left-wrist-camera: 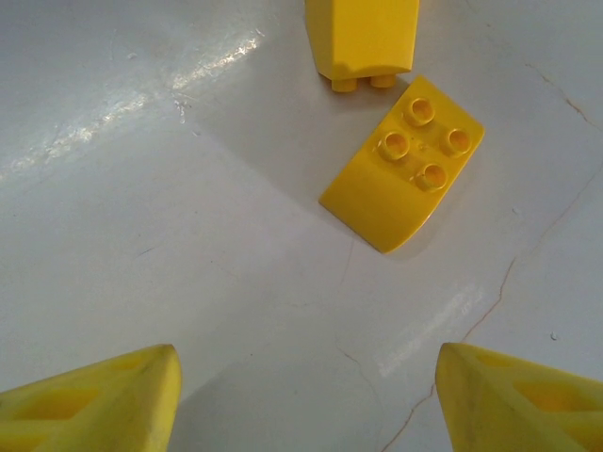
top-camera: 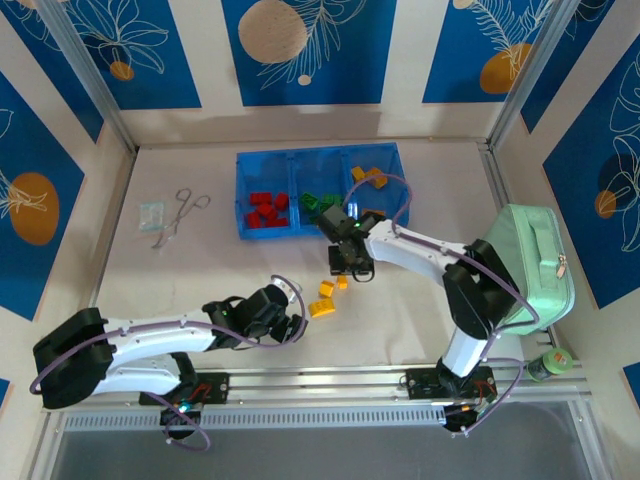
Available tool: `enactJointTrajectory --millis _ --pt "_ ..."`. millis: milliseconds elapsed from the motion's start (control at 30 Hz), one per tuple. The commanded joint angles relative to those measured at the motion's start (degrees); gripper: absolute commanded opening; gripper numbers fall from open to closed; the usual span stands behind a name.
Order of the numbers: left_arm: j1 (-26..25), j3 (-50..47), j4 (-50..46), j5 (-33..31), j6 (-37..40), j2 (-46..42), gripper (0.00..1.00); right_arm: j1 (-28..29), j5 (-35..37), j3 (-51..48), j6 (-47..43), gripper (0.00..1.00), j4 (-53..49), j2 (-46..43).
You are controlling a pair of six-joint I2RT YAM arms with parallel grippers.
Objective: Sort the legos into containers by color
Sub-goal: Pick up the lego from the center of the table.
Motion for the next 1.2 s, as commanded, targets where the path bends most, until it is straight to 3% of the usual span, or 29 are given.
enactJointTrajectory --millis 0,200,367,600,900,1167 --pt "-0.7 0.5 0.5 -0.8 0.0 0.4 0.72 1.0 -1.7 0.3 1.7 0.43 0.5 2.9" --pt "-0.7 -0.7 0.8 -1.1 -0.6 0.0 0.72 1.4 -2.1 -0.2 2.3 0.38 1.2 5.4" --pt "-0.7 -1.2 1.1 -1.2 -0.8 -0.1 0.72 1.5 -1.2 -0.2 2.2 0.26 0.7 4.4" --pt "-0.8 -0.7 1.4 -1.1 -0.4 0.5 0.72 -0.2 0.8 1.2 0.9 0.25 -1.5 0.7" --pt "-0.8 -0.6 0.6 -1.4 -0.4 -0.2 0.72 -13.6 -1.3 8.3 -7.0 0.25 -2.5 -3.1" --pt "-1.3 0.6 -1.0 -1.8 -0.6 -0.3 0.72 -22.5 -1.2 25.9 -11.6 0.25 -4.7 8.4"
